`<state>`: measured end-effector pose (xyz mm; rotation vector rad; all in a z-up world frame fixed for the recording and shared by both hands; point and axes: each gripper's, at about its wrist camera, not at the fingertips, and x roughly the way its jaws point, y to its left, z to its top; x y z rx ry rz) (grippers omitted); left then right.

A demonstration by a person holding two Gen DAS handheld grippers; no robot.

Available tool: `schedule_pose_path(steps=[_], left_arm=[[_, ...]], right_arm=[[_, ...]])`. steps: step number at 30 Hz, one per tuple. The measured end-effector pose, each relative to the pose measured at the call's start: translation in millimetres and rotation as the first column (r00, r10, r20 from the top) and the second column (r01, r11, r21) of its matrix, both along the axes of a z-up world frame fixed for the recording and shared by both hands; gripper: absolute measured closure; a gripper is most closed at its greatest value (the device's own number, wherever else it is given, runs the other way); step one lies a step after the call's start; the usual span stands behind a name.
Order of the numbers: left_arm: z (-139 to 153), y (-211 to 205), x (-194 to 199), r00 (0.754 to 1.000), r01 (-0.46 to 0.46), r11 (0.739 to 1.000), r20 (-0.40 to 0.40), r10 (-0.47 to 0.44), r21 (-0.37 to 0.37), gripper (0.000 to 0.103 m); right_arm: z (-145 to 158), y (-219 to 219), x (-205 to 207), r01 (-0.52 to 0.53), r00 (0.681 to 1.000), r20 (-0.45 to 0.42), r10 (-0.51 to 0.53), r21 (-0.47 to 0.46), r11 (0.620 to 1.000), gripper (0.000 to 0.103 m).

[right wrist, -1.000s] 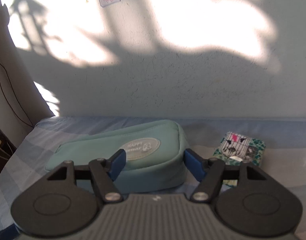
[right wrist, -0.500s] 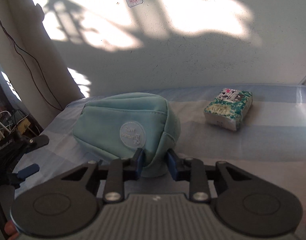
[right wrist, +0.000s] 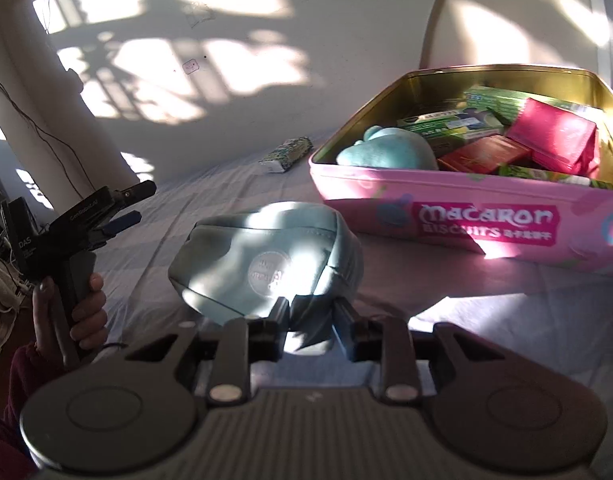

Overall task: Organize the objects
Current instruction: 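Lower the mint-green pencil case into the pink tin and open the left tool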

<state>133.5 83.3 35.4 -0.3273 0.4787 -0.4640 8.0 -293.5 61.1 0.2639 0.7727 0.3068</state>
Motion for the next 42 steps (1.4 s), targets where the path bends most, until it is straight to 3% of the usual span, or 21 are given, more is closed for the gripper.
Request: schedule_pose_path(steps=[2, 5, 10, 12, 14, 16, 17, 20, 23, 25, 27, 30, 34, 38, 40, 42], left_arm=[[-2, -9, -2, 0.995, 0.089, 0.995, -0.031, -0.090, -0.037, 0.011], [-3, -20, -3, 0.985, 0.143, 0.988, -0.092, -0.147, -0.051, 0.013], [-16, -37, -8, 0.967, 0.171, 0.984, -0.199, -0.157, 0.051, 0.016], [-24, -45, -3, 0.959, 0.172, 0.981, -0.242, -0.147, 0.085, 0.016], [-32, -54, 3, 0.951, 0.174, 0.980, -0.276, -0.140, 0.102, 0.019], [-32, -67, 0, 0.968, 0.153, 0.972, -0.225, -0.111, 0.176, 0.024], [-30, -74, -2, 0.970, 0.157, 0.964, -0.218, -0.110, 0.213, 0.030], [-16, -69, -11, 0.981, 0.132, 0.959, -0.172, -0.090, 0.250, 0.031], [16, -44, -19, 0.992, 0.087, 0.982, -0.100, -0.070, 0.169, 0.032], [40, -42, -15, 0.996, 0.071, 0.992, -0.053, -0.066, 0.105, 0.032], [58, -57, -7, 0.997, 0.076, 0.992, 0.010, -0.077, 0.106, 0.032], [77, -103, 5, 0.989, 0.105, 0.982, 0.088, -0.120, 0.158, 0.032], [82, -169, 31, 0.974, 0.187, 0.965, 0.091, -0.207, 0.184, 0.031], [66, -230, 52, 0.967, 0.225, 0.947, 0.064, -0.245, 0.230, 0.029], [53, -257, 63, 0.970, 0.209, 0.933, 0.059, -0.236, 0.293, 0.027], [38, -281, 70, 0.982, 0.152, 0.905, 0.041, -0.183, 0.397, 0.028]], right_arm=[[0, -10, -11, 0.041, 0.999, 0.032, -0.040, -0.038, 0.998, 0.050], [-7, -16, -10, 0.038, 0.998, 0.042, -0.037, -0.018, 0.999, 0.046], [-27, -8, 2, -0.034, 0.999, 0.022, 0.033, 0.036, 0.999, 0.040], [-35, 3, 8, -0.061, 0.998, 0.024, 0.061, 0.006, 0.998, 0.021], [-40, 15, 11, -0.077, 0.996, 0.044, 0.078, -0.024, 0.997, 0.022], [-43, 22, 15, -0.074, 0.995, 0.071, 0.074, -0.009, 0.997, 0.021], [-44, 25, 17, -0.070, 0.995, 0.074, 0.070, -0.004, 0.998, 0.025], [-35, 30, 13, -0.072, 0.993, 0.093, 0.072, -0.004, 0.997, 0.042], [-13, 21, 1, -0.147, 0.974, 0.185, 0.132, 0.071, 0.987, 0.049], [5, 18, -5, -0.157, 0.952, 0.276, 0.132, 0.071, 0.985, 0.050], [21, 13, -5, -0.110, 0.929, 0.359, 0.087, 0.043, 0.993, 0.050], [32, -4, 4, -0.006, 0.911, 0.412, -0.007, 0.029, 1.000, 0.049], [34, -44, 19, 0.161, 0.884, 0.441, -0.151, 0.015, 0.987, 0.048], [21, -75, 41, 0.303, 0.861, 0.441, -0.255, -0.041, 0.952, 0.045], [11, -83, 60, 0.365, 0.847, 0.449, -0.284, -0.105, 0.925, 0.041], [-1, -81, 78, 0.479, 0.810, 0.482, -0.335, -0.213, 0.851, 0.038]])
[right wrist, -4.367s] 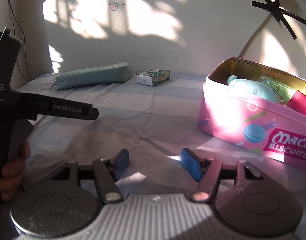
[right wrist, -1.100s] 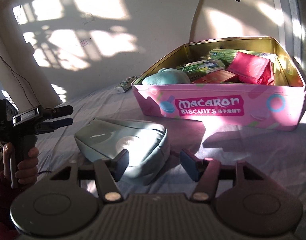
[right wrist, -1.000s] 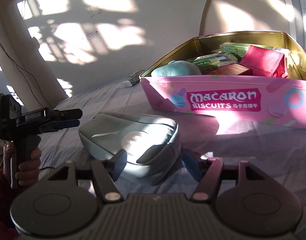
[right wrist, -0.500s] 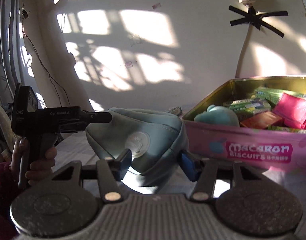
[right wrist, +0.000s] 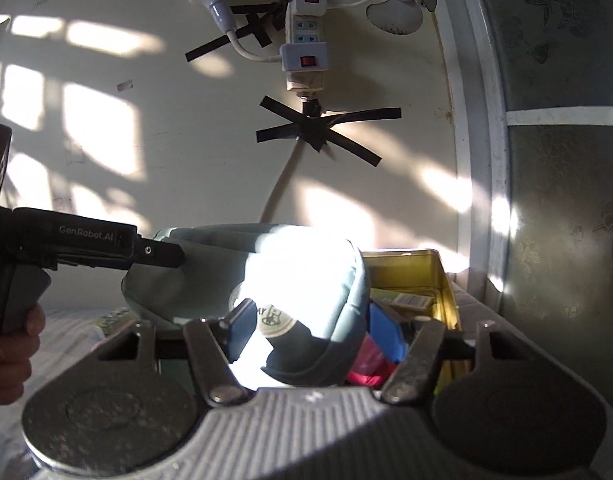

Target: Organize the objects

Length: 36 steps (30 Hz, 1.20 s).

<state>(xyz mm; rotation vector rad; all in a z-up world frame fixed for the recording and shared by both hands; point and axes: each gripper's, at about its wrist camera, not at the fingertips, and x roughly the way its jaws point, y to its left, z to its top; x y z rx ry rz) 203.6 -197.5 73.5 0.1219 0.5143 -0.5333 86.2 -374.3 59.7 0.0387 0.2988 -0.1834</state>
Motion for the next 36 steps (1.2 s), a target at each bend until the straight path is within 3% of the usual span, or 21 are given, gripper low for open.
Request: schedule_pose_path(steps=[2, 4, 9, 15, 19, 25, 32, 36], left_arm=[[-8, -8, -2, 0.999, -0.031, 0.998, -0.011, 0.032, 0.048, 0.028], [-8, -3, -13, 1.000, -0.020, 0.999, -0.005, 0.020, 0.033, 0.028], [2, 10, -48, 0.996, -0.029, 0.996, 0.084, 0.022, 0.086, 0.027], [-2, 32, -73, 0.999, -0.035, 0.996, 0.024, 0.033, 0.086, 0.027], [-11, 52, -85, 0.998, -0.067, 0.993, -0.006, 0.068, 0.093, 0.027], [-23, 78, -93, 0.992, -0.116, 0.988, -0.028, 0.119, 0.104, 0.027], [-40, 107, -92, 0.984, -0.168, 0.979, -0.047, 0.174, 0.114, 0.027], [-51, 119, -90, 0.980, -0.187, 0.976, -0.053, 0.194, 0.116, 0.027]], right_arm=[[-9, 5, 8, 0.071, 0.997, 0.026, -0.069, -0.052, 0.996, 0.038], [-15, 6, 5, 0.073, 0.996, 0.055, -0.071, -0.019, 0.997, 0.037], [-13, 11, -11, 0.065, 0.995, 0.071, -0.064, -0.007, 0.998, 0.035], [-9, 19, -49, 0.057, 0.994, 0.088, -0.066, 0.099, 0.993, 0.033], [-8, 32, -72, 0.055, 0.994, 0.092, -0.065, 0.104, 0.993, 0.032], [-12, 50, -86, 0.037, 0.998, 0.050, -0.045, 0.154, 0.987, 0.032], [-31, 68, -80, 0.018, 0.997, -0.075, 0.001, 0.259, 0.966, 0.032], [-42, 81, -76, 0.024, 0.992, -0.129, 0.011, 0.266, 0.964, 0.032]])
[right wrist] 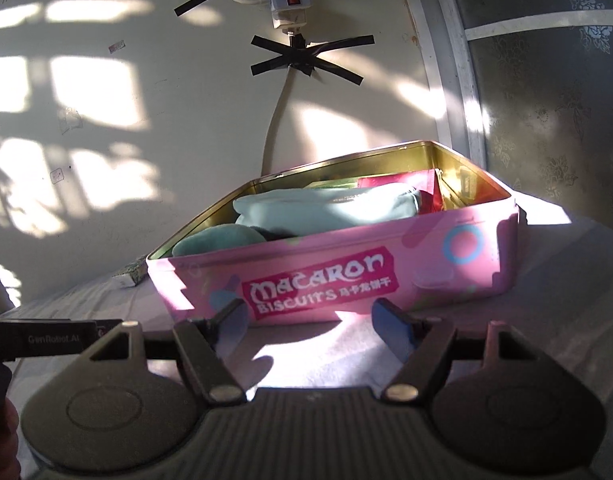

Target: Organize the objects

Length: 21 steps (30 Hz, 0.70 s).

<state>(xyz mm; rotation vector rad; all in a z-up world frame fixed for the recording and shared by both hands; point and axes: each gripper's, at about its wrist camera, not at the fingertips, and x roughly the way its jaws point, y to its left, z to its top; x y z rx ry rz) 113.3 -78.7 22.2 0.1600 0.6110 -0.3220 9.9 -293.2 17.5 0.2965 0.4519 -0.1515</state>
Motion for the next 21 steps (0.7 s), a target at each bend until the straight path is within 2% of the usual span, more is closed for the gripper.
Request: schedule_pose_path(steps=[8, 10, 15, 17, 21], left_arm=[[-21, 4, 2, 1.000, 0.014, 1.000, -0.016, -0.014, 0.016, 0.027], [-19, 5, -1, 1.000, 0.025, 1.000, 0.011, -0.025, 0.004, 0.026], [-19, 1, -11, 0.996, 0.050, 0.998, 0.068, -0.052, 0.038, 0.026], [-19, 0, -14, 0.994, 0.062, 0.997, 0.088, -0.066, 0.047, 0.021], [-19, 1, -14, 0.993, 0.068, 0.997, 0.089, -0.072, 0.042, 0.021]], right_arm=[[-9, 13, 6, 0.042, 0.999, -0.017, -0.042, -0.028, 0.999, 0.032], [-9, 13, 7, 0.047, 0.999, -0.019, -0.047, -0.028, 0.999, 0.032], [-10, 14, 9, 0.050, 0.998, -0.029, -0.051, -0.036, 0.998, 0.031], [-9, 15, 9, 0.049, 0.998, -0.028, -0.050, -0.042, 0.998, 0.030], [-9, 16, 9, 0.047, 0.998, -0.026, -0.048, -0.047, 0.998, 0.028]])
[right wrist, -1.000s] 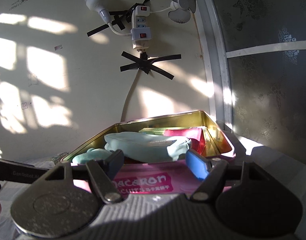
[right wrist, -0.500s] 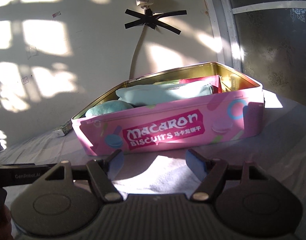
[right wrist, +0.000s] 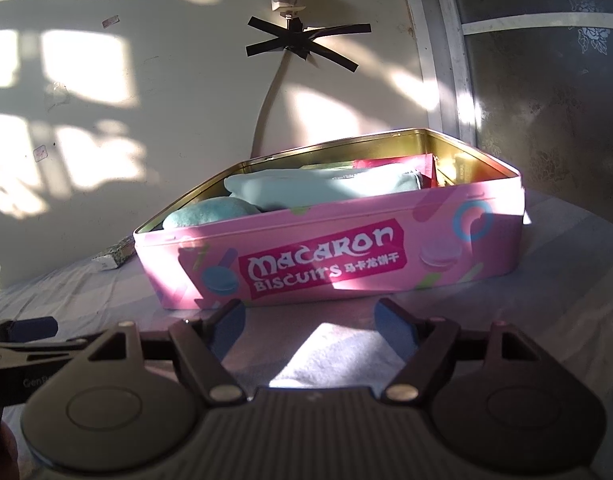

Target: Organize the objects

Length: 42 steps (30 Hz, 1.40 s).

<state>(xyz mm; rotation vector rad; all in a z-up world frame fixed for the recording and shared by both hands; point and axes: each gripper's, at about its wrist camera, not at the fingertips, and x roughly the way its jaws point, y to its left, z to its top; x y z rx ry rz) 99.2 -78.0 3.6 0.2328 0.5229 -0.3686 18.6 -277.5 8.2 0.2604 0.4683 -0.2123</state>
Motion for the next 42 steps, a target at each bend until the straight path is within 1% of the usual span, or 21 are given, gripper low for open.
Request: schedule_pose_path(steps=[7, 18, 23, 42], left_arm=[[-0.1, 0.6, 0.6, 1.000, -0.011, 1.000, -0.020, 0.010, -0.010, 0.021], [-0.4, 0.3, 1.7, 0.999, -0.017, 1.000, -0.029, 0.017, -0.007, 0.016], [-0.1, -0.1, 1.9, 0.999, -0.025, 1.000, -0.034, 0.025, -0.005, 0.011], [-1.3, -0.5, 3.0, 0.999, -0.031, 1.000, -0.043, 0.031, 0.000, 0.009]], right_arm=[[-0.5, 0.0, 1.0, -0.004, 1.000, -0.009, 0.004, -0.006, 1.000, 0.028], [-0.5, -1.5, 2.0, -0.010, 1.000, -0.011, 0.010, 0.005, 1.000, 0.027], [-0.8, -2.5, 1.8, -0.013, 1.000, -0.010, 0.013, 0.011, 1.000, 0.027], [-0.5, -3.1, 1.1, -0.013, 1.000, -0.008, 0.013, 0.012, 1.000, 0.026]])
